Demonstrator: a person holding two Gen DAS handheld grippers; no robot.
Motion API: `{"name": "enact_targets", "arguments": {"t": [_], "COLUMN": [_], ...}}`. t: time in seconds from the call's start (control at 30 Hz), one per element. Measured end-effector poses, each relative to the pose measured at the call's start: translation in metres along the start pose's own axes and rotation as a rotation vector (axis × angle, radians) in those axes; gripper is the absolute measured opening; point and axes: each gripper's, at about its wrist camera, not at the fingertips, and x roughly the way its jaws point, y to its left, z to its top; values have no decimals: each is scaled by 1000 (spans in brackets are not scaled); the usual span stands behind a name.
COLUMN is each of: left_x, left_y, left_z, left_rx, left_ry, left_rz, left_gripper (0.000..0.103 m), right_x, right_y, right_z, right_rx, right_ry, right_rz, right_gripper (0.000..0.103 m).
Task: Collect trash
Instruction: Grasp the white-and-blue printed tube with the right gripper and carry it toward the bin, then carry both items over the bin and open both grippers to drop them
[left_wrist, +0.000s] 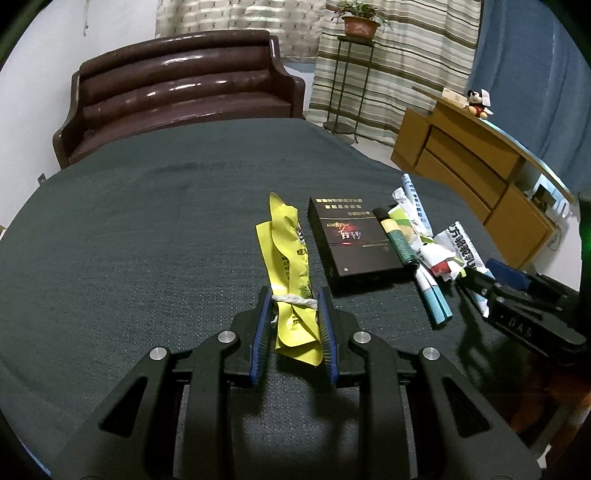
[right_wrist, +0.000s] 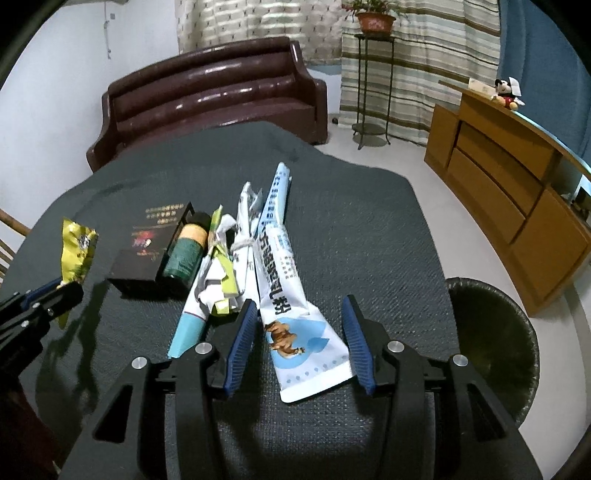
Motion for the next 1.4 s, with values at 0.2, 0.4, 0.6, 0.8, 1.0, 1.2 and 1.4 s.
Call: {"name": "enact_targets", "arguments": {"t": [0.2,0.4,0.6,0.8,1.0,1.2,1.4], "left_x": [5,3,-1,-4,-2,2,8], "left_y": [0,-6,-22,-54,-95,-144,-192], "left_z": [-1,0,-3,-2,0,-1,-2], "left_rx": [-8,-3,17,57,118,188,258], "left_ry": [12,0,-12,-20,-31,-33,-38], "left_rz": [-9,-18,-50,-104,-167,-227,-269], "left_gripper": [24,24,24,24,24,24,24], "right_x": [-1,-11,-25,-40,-52,-58,-61], "right_y": [0,-2,-19,-51,-89,-127,-153], "right_z": [-2,-7,-11,-17,-27,-37,-46], "right_rx": [3,19,53,114,176,221,257], "right_ry": [16,-21,-55,-84,-100,-103,-102], "right_rz": [8,-8,-32,-81,-146,-199,-219], "right_gripper": [38,36,36,36,36,36,36]}}
